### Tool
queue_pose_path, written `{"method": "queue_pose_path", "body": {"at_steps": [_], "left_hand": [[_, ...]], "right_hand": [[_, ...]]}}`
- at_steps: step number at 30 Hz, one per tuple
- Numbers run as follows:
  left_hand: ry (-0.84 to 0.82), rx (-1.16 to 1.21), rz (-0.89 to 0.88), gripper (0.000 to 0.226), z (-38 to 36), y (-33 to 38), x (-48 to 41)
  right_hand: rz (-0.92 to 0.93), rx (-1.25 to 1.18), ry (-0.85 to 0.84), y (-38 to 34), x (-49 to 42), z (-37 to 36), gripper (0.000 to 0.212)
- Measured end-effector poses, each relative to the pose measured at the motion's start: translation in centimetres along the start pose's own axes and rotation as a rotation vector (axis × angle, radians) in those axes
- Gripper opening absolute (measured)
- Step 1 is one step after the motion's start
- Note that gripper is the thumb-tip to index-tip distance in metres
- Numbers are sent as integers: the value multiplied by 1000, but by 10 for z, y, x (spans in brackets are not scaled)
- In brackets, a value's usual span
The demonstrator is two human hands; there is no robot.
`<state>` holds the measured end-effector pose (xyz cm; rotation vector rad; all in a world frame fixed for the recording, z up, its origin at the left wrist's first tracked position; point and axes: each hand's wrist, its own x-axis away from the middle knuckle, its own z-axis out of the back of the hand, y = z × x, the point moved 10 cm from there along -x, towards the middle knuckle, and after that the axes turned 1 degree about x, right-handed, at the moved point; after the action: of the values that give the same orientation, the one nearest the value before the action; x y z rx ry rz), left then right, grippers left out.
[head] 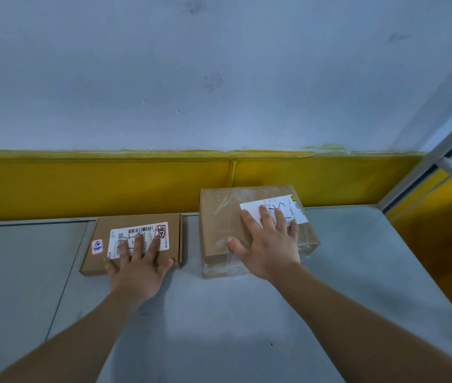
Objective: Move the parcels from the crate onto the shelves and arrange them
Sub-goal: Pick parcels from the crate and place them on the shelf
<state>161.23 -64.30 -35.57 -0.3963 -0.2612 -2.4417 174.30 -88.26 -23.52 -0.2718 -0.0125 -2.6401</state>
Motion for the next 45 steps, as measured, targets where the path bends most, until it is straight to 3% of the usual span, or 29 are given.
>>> {"method": "queue_pose_path", "body": {"at_steps": [11,15,21,25,30,45], "left_hand": [[-55,41,-11,72,20,1,7],[-47,125,23,86,46,-3,26],[80,342,12,76,107,1,93],[171,329,60,64,140,-22,142],[252,254,127,66,180,-79,217],[416,338,519,68,207,-397,451]], "right_hand": [[-3,-25,-20,-1,-4,6,77],[71,20,-36,-4,-14,23,78],[246,86,-44,-34,-10,46,81],[416,105,32,-95,7,79,78],[619,55,71,-198,47,117,77],[1140,-65,185,-559,287,151,73]]}}
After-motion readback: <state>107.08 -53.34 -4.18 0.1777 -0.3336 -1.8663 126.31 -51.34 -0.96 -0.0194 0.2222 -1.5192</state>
